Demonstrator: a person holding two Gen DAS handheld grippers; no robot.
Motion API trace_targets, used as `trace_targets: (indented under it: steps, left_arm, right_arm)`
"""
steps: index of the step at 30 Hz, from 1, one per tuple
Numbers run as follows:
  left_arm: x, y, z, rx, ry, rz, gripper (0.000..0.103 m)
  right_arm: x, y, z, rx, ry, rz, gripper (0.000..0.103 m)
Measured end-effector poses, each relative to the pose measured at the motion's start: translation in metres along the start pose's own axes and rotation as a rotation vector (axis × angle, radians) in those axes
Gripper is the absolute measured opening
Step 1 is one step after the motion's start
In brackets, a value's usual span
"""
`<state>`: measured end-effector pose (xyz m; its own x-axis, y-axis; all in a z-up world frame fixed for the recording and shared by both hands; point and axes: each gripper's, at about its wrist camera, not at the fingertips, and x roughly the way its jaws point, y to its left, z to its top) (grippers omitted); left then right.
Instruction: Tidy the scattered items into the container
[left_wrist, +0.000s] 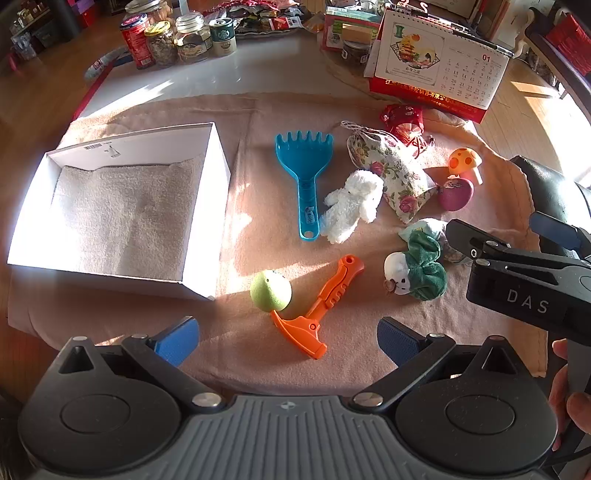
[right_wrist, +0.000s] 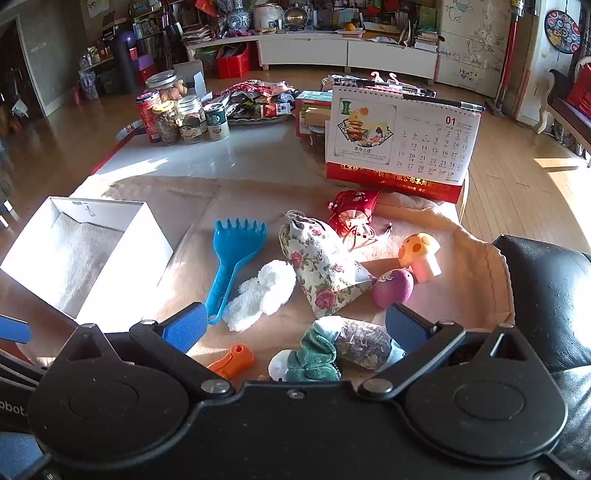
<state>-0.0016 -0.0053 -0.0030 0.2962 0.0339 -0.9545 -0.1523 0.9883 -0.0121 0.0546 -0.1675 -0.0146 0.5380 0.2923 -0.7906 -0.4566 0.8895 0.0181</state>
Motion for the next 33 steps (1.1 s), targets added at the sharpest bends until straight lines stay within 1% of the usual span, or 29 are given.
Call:
trace_targets:
  steps: [3,33]
  left_arm:
    - [-0.0007,0.0042,0.001,-0.005,0.004,-0.01,0.102]
    - [0.0006,0.0012,-0.0007,-0.004,0.006,0.013,0.102]
  right_arm:
    - [-0.0004,-0.0001,-0.0003,0.001,-0.001,0.0,0.1]
    - [0.0004,0.0015,-0.0036,-0.001,-0.001,0.0,0.1]
